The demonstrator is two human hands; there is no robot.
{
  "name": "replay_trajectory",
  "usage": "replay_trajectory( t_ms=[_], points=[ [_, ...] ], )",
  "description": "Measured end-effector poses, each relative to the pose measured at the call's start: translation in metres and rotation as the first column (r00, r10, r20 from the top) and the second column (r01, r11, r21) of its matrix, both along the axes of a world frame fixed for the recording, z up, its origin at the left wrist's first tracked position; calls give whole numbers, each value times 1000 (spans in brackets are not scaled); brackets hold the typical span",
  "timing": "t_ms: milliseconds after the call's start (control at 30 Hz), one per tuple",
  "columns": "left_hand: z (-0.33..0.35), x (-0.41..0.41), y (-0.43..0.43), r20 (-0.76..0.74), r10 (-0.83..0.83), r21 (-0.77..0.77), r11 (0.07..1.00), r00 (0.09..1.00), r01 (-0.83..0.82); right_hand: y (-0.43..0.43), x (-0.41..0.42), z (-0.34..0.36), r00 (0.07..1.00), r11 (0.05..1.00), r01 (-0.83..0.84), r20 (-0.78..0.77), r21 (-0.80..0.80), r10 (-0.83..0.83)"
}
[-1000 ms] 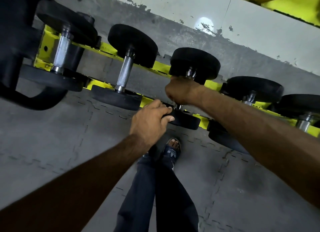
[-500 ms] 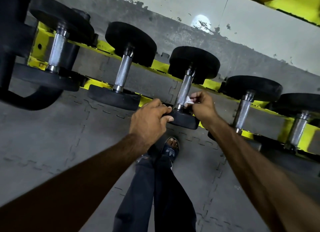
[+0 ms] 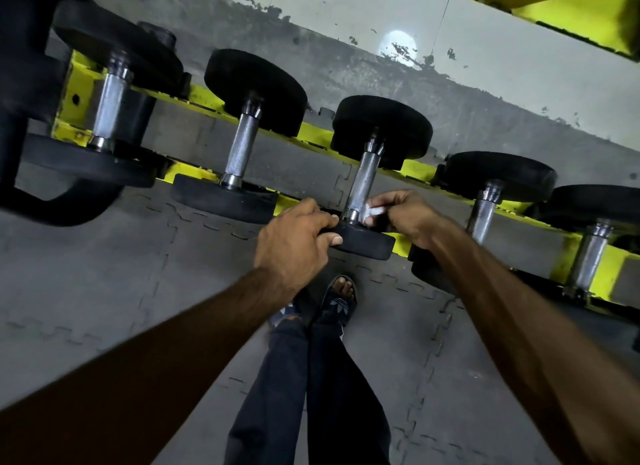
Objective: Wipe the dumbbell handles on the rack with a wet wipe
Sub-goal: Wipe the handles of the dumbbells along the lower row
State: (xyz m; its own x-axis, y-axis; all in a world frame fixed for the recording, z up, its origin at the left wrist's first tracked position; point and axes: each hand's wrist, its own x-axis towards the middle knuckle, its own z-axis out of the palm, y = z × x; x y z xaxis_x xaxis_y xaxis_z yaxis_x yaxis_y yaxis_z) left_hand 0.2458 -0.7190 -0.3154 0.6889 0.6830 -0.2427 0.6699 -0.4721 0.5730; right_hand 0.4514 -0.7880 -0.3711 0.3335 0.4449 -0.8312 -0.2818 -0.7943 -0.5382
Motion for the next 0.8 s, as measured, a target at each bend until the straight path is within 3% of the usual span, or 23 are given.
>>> replay_trajectory(
  t_ms=[100, 200, 300, 400, 500, 600, 633, 667, 733, 767, 800],
  points=[
    [0, 0, 0, 4, -2, 1, 1000, 1000, 2, -6, -5, 5, 979, 991, -116, 174, 62, 103],
    [-1, 0, 0, 12, 2, -3, 1000, 1000, -2, -6, -4, 6, 850, 922, -376, 428, 86, 307],
    [-1, 0, 0, 5, -2, -2, 1000, 1000, 2, 0, 1, 11, 533, 687, -724, 682, 62, 500],
    [-1, 0, 0, 1, 6, 0, 1000, 1000, -6, 14, 1, 18, 240, 441, -897, 809, -25, 536],
    [0, 0, 0, -11, 5, -2, 1000, 1000, -5, 30, -7, 25, 99, 374, -919, 840, -128, 533],
    [0, 1, 0, -10, 4, -11, 1000, 1000, -4, 53, -7, 26, 98, 568, -765, 817, -303, 568],
    [0, 0, 1, -9, 3, -14, 1000, 1000, -4, 58, -6, 28, 101, 595, -721, 796, -355, 597],
    [0, 0, 1, -10, 1, -15, 1000, 1000, -1, 61, -7, 30, 60, 545, -733, 759, -408, 648],
    [1, 0, 2, -17, -6, -14, 1000, 1000, 6, 62, -13, 35, -102, 281, -851, 665, -444, 740],
    [1, 0, 2, -19, -9, -12, 1000, 1000, 9, 60, -17, 38, -129, 169, -900, 617, -402, 776],
    [2, 1, 2, -19, -10, -10, 1000, 1000, 9, 58, -21, 43, -122, 115, -929, 584, -353, 802]
  ],
)
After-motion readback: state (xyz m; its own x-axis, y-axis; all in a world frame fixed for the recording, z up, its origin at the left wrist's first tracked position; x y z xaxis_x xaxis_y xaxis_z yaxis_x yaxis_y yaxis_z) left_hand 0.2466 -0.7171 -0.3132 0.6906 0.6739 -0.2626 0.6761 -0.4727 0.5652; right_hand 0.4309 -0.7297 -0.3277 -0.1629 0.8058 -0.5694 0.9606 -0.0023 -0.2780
